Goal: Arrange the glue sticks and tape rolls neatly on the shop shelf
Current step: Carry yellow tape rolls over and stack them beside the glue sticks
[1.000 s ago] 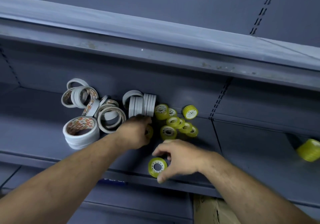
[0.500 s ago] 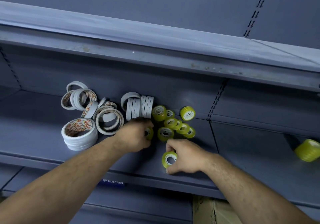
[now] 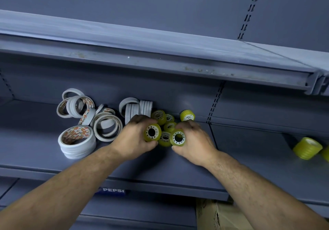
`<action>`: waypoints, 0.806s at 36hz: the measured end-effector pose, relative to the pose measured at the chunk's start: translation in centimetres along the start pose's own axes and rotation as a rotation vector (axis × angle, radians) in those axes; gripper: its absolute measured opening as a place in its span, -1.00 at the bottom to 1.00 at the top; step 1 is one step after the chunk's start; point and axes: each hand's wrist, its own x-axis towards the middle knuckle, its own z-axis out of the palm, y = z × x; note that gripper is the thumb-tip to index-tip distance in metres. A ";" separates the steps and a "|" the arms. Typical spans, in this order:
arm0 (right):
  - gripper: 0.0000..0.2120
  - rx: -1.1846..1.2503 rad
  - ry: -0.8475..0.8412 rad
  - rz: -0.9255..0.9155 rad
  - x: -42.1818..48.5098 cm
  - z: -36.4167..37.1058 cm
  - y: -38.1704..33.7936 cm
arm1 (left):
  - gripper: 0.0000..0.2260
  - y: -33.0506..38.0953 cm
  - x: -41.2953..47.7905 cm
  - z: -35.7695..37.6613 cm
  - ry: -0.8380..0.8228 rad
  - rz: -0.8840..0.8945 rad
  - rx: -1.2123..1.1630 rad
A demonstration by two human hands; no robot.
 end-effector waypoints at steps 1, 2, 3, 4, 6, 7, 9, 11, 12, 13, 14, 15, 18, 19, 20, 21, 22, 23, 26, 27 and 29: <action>-0.44 0.003 0.001 0.005 0.0 0.0 0.0 | -0.45 0.0 0.0 0.0 0.010 0.008 -0.005; -0.44 0.001 0.002 0.007 -0.1 -0.1 -0.1 | -0.46 0.1 0.0 -0.1 0.019 0.017 -0.010; -0.44 -0.002 0.009 0.005 -0.1 -0.1 -0.1 | -0.46 0.1 0.0 -0.1 0.026 0.023 -0.014; -0.44 -0.002 0.016 0.003 -0.1 -0.1 -0.1 | -0.45 0.2 0.0 -0.1 0.033 0.030 -0.016; -0.45 0.003 0.029 0.000 -0.1 -0.2 -0.2 | -0.45 0.3 0.0 -0.2 0.042 0.040 -0.017; -0.45 0.005 0.033 0.000 -0.1 -0.2 -0.3 | -0.45 0.3 0.0 -0.2 0.045 0.044 -0.017; -0.45 0.014 0.042 0.000 0.0 -0.3 -0.3 | -0.45 0.4 0.1 -0.3 0.048 0.051 -0.018; -0.46 0.028 0.052 0.001 0.0 -0.4 -0.3 | -0.44 0.5 0.2 -0.4 0.046 0.053 -0.022; -0.46 0.034 0.057 0.003 0.0 -0.4 -0.3 | -0.43 0.6 0.2 -0.4 0.045 0.051 -0.022; -0.47 0.038 0.064 0.003 -0.1 -0.4 -0.3 | -0.43 0.6 0.3 -0.4 0.043 0.050 -0.021; -0.47 0.042 0.071 0.005 -0.1 -0.5 -0.3 | -0.42 0.6 0.3 -0.4 0.040 0.048 -0.020; -0.47 0.045 0.079 0.007 -0.2 -0.5 -0.3 | -0.42 0.6 0.3 -0.3 0.035 0.047 -0.021; -0.46 0.036 0.084 0.017 -0.4 -0.6 -0.1 | -0.41 0.6 0.4 -0.1 0.016 0.056 -0.036; -0.45 0.032 0.084 0.025 -0.5 -0.7 -0.1 | -0.42 0.6 0.5 0.0 0.007 0.053 -0.048; -0.44 0.030 0.084 0.035 -0.6 -0.7 -0.1 | -0.44 0.8 0.5 0.0 -0.001 0.049 -0.060; -0.43 0.028 0.086 0.045 -0.7 -0.7 0.0 | -0.46 0.8 0.5 0.1 -0.011 0.044 -0.075; -0.43 0.027 0.088 0.055 -0.8 -0.7 0.0 | -0.49 1.0 0.5 0.1 -0.020 0.042 -0.096; -0.43 0.029 0.091 0.065 -0.9 -0.8 0.1 | -0.52 1.2 0.5 0.2 -0.023 0.036 -0.123; -0.44 0.033 0.099 0.088 -1.3 -0.9 0.3 | -0.59 1.4 0.6 0.5 -0.033 -0.029 -0.235; -0.45 0.036 0.102 0.093 -1.5 -1.0 0.4 | -0.59 1.4 0.7 0.7 -0.049 -0.051 -0.292; -0.47 0.046 0.119 0.091 -1.7 -1.2 0.5 | -0.58 1.3 0.9 1.1 -0.078 -0.090 -0.425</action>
